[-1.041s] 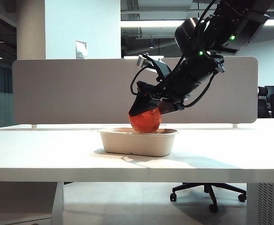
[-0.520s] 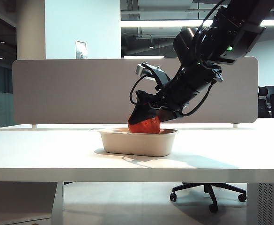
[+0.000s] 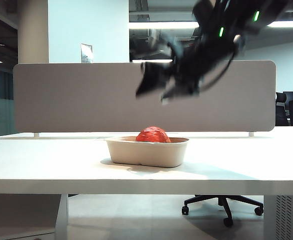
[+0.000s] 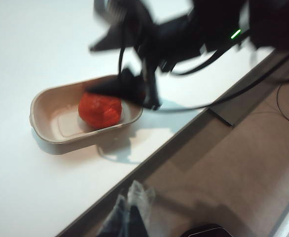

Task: Pick up the orange and place it into the paper lunchbox.

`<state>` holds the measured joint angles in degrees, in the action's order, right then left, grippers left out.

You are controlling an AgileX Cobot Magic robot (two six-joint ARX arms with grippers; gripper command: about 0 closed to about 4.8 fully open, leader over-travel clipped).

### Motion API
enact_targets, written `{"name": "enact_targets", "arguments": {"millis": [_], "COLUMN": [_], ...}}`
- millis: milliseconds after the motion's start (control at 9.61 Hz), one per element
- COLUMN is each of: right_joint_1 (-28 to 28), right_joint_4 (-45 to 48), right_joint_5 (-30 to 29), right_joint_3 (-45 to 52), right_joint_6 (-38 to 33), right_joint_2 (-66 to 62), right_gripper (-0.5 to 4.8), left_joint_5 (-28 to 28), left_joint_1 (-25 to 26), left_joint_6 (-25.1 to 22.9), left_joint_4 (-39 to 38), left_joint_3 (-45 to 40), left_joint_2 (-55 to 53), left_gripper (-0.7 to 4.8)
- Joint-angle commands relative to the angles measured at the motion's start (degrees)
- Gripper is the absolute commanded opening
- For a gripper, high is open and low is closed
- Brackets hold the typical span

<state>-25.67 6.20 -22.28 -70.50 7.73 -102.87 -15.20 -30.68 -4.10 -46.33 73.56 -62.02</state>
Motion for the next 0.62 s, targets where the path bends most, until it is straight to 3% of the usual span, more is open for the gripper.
{"name": "enact_targets", "arguments": {"millis": [104, 624], "right_joint_1": [-0.04, -0.04], "right_joint_4": [-21.07, -35.52], "right_joint_5": [2.93, 4.81], "right_joint_3": [-0.2, -0.17], "right_joint_6": [-1.36, -1.33], "right_joint_2": [14.97, 23.82], "right_gripper": [-0.02, -0.02], "left_joint_5": [-0.04, -0.13], "left_joint_1": [0.0, -0.02], "left_joint_6": [-0.24, 0.02], "left_joint_4": [0.24, 0.07], "left_joint_3": [0.28, 0.31], "left_joint_2": [0.22, 0.37], "left_gripper": [-0.06, -0.06]}}
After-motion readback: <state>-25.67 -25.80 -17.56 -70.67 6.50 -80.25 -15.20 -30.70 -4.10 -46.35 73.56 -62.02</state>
